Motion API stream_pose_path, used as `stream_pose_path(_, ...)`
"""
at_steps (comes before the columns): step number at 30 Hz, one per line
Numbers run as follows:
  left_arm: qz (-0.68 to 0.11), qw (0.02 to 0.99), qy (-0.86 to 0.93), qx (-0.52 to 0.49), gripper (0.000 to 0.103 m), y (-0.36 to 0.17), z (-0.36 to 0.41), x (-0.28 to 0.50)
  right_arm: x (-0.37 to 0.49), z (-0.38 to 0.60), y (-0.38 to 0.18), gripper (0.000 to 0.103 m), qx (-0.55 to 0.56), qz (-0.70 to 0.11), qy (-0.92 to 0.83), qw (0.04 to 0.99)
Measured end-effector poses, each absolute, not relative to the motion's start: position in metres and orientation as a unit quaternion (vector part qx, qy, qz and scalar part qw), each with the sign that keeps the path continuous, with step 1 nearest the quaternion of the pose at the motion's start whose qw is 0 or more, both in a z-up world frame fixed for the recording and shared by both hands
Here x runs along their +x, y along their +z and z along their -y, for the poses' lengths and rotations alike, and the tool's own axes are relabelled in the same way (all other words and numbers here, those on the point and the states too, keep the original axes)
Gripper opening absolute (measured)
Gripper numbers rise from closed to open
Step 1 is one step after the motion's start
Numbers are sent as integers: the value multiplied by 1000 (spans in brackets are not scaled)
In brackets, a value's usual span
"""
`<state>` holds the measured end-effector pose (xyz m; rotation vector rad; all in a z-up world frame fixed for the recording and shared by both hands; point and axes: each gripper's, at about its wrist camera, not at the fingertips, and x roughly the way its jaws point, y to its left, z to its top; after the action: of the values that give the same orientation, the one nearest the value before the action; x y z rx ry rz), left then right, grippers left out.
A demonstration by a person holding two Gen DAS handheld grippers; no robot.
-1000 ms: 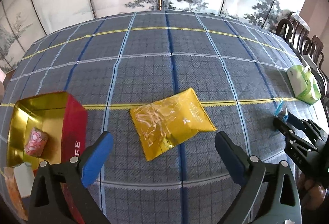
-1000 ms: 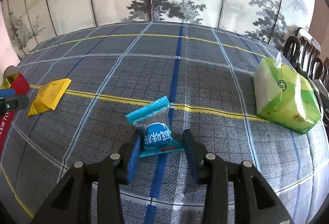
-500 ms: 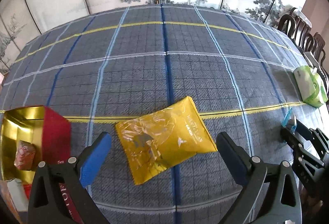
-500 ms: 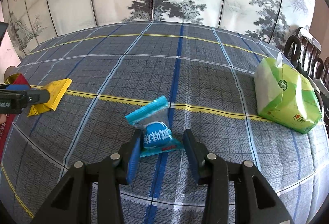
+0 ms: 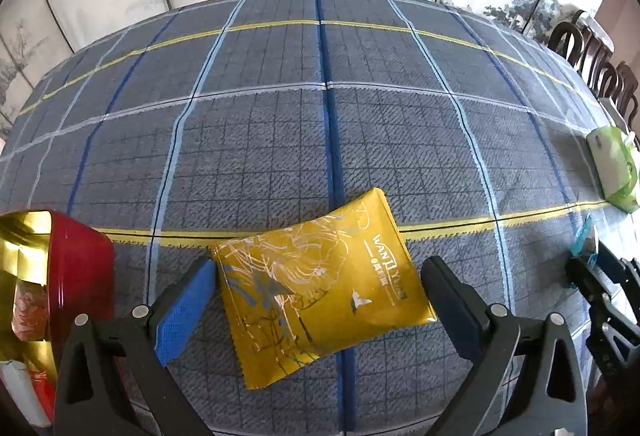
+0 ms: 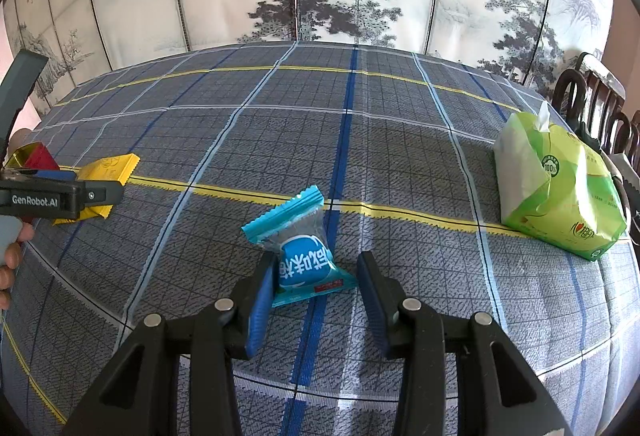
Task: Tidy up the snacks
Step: 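Grasp the yellow foil packet with the left gripper and lift, then carry the yellow packet into the gold tray and open the left gripper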
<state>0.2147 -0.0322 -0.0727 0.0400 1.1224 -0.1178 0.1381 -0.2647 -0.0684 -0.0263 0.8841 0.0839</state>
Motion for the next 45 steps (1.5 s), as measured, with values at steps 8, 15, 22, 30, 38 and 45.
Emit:
stream_pose_path(8, -527, 848, -51, 32, 99, -74, 34, 212, 138, 265, -68, 42, -13, -428, 41, 903)
stream_pose_path(15, -525, 848, -58, 37, 90, -72, 30, 210, 138, 265, -68, 42, -13, -428, 41, 903)
stream_pose_path(22, -525, 848, -62, 30, 61, -64, 23, 201, 138, 265, -68, 42, -13, -428, 41, 903)
stream_pose_path(30, -531, 844, -66, 25, 54, -61, 16, 193, 138, 265, -68, 42, -12, -428, 41, 903)
stream_pose_path(38, -530, 845, -69, 27, 53, -54, 18, 178, 138, 265, -68, 42, -12, -428, 41, 903)
stream_pose_path(45, -525, 848, -67, 24, 53, -42, 16, 163, 138, 265, -68, 42, -12, -428, 41, 903)
